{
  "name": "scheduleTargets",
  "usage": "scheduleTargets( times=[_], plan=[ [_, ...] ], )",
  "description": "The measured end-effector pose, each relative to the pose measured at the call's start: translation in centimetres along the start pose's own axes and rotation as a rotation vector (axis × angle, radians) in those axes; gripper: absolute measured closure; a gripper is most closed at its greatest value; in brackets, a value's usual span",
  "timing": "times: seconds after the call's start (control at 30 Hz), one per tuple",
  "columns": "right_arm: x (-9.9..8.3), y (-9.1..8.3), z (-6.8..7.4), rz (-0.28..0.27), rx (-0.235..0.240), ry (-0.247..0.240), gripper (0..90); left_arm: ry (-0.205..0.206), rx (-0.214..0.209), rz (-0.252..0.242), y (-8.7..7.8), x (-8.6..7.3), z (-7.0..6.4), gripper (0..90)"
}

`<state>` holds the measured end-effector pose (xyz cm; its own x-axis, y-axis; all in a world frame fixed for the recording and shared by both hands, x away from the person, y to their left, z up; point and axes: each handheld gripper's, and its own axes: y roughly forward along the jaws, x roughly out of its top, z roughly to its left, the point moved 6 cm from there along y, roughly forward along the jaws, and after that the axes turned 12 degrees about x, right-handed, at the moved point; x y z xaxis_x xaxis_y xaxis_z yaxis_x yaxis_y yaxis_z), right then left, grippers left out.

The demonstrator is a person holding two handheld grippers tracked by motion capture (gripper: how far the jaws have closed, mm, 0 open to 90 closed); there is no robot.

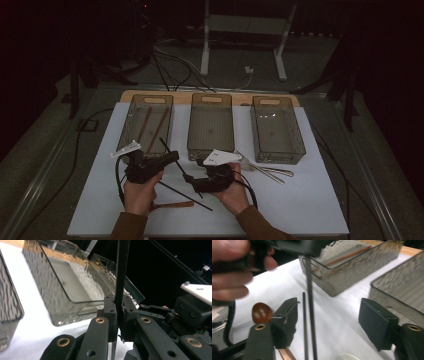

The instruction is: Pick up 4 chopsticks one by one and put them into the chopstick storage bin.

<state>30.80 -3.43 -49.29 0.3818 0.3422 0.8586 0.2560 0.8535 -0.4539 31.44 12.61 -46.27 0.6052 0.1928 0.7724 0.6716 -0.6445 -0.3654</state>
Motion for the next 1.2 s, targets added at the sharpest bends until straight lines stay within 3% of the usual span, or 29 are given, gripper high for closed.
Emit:
scheduleTargets(
  times=[0.43, 0.6, 1.2],
  plan=[
    [-1.1, -2.0, -2.2, 0.015, -0.067, 0.041, 16.1, 0.079, 0.104, -0.034, -1.6, 3.4, 0.9, 86.8],
    [-1.6, -2.8, -2.8, 0.023, -0.08, 0.047, 14.7, 0.115, 0.172, -0.034, -2.0, 4.3, 1.6, 86.7],
    [-4.2, -7.1, -4.9, 0.03, -0.158, 0.081, 14.0, 0.128, 0.354, -0.002, -1.8, 8.2, 5.9, 86.7]
  ],
)
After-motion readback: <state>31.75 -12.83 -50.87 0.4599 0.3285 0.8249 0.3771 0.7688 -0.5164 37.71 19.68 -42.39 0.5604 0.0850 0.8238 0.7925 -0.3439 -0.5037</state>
